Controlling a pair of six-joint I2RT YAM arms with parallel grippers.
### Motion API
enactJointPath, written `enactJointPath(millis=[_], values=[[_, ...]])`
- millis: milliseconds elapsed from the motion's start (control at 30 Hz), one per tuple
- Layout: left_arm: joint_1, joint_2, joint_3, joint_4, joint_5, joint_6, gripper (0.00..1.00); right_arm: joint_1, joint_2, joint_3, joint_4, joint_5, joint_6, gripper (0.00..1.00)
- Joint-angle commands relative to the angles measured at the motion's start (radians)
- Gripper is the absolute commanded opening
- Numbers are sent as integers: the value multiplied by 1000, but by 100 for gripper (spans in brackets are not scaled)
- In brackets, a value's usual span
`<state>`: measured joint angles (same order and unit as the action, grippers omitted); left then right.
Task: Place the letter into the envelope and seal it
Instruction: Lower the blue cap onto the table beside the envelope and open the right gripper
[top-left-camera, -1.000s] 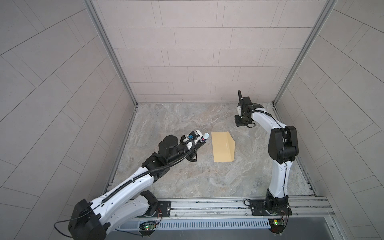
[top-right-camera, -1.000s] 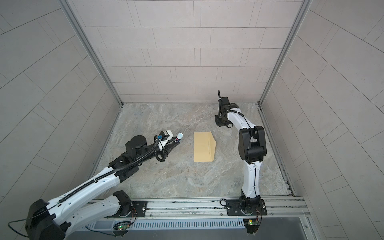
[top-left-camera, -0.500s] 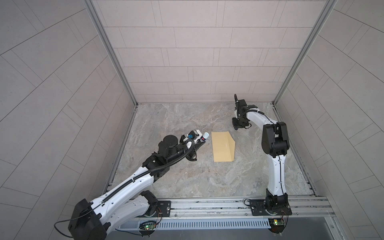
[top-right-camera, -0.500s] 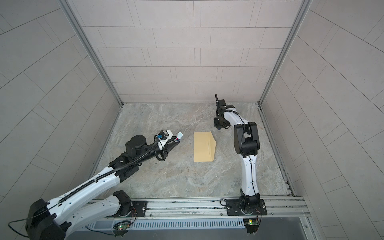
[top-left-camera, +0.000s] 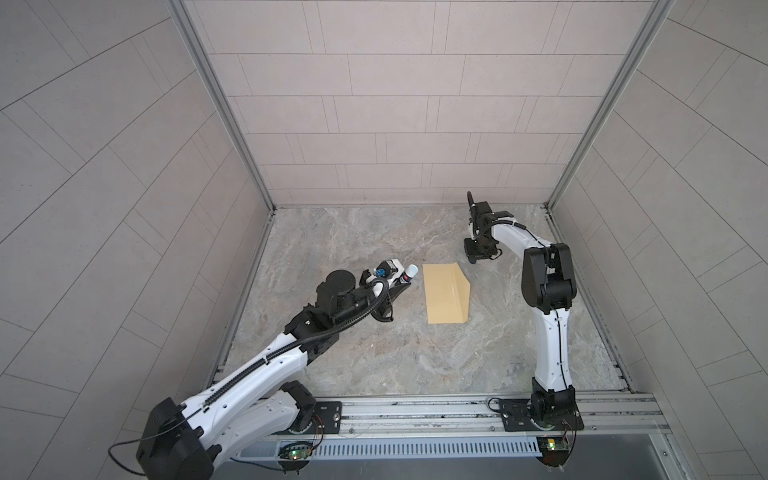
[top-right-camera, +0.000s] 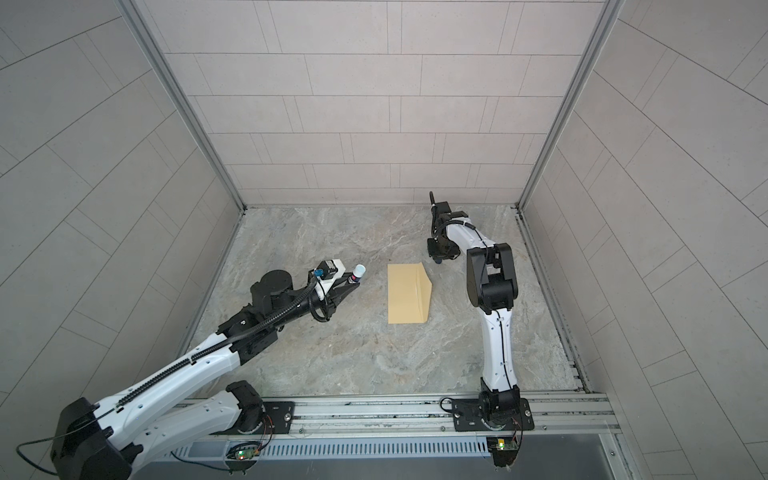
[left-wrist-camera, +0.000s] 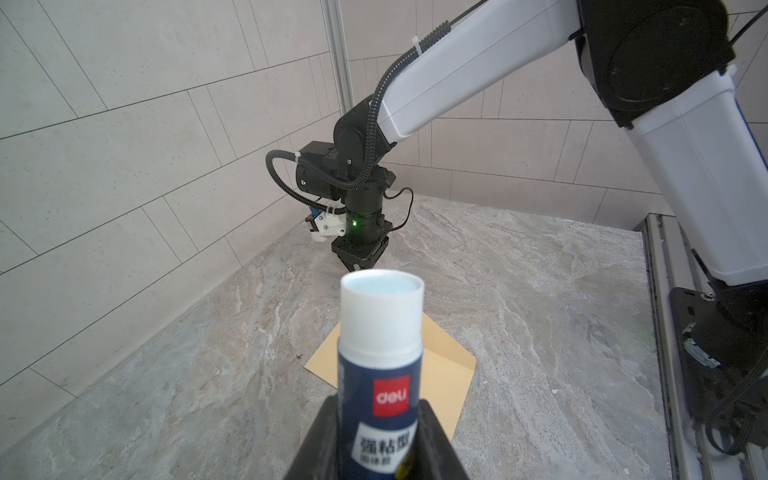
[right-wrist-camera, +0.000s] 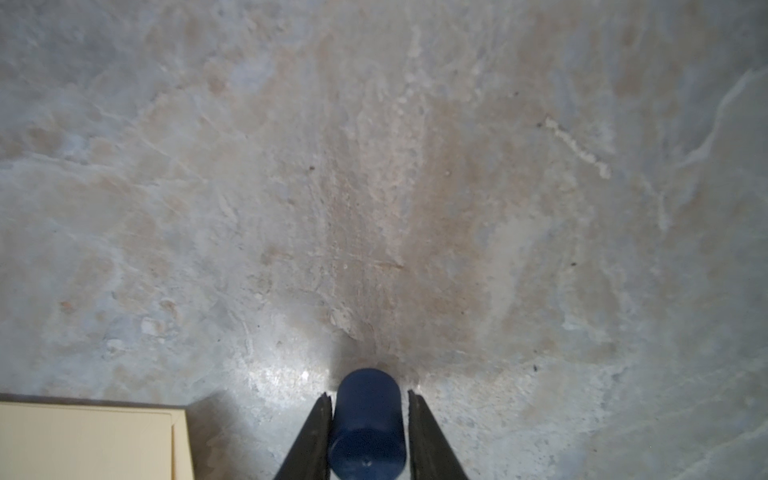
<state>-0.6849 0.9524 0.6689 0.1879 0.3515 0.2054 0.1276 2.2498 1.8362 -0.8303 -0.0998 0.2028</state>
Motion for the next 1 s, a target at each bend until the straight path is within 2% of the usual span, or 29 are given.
enactJointPath(millis=[0, 167, 333, 500, 667, 767, 867, 967], values=[[6, -6, -5, 43, 12, -11, 0, -5, 21, 17, -39, 12, 1, 40], [6, -6, -6, 48, 6, -20, 0, -7, -1, 21, -53, 13, -2, 51], [7, -7, -10, 86, -12, -69, 0, -8, -83, 10, -66, 10, 0, 53], [7, -7, -27, 193, -20, -197, 0, -2, -252, -55, -33, -44, 6, 54], [6, 4, -36, 305, -32, -383, 0, 13, -448, -145, 28, -156, 12, 55], [7, 18, -22, 328, -69, -491, 0, 27, -577, -242, 126, -272, 28, 56], [6, 29, -12, 323, -110, -576, 0, 49, -716, -356, 265, -405, 63, 57], [6, 38, -5, 321, -119, -620, 0, 95, -872, -512, 489, -509, 128, 60]])
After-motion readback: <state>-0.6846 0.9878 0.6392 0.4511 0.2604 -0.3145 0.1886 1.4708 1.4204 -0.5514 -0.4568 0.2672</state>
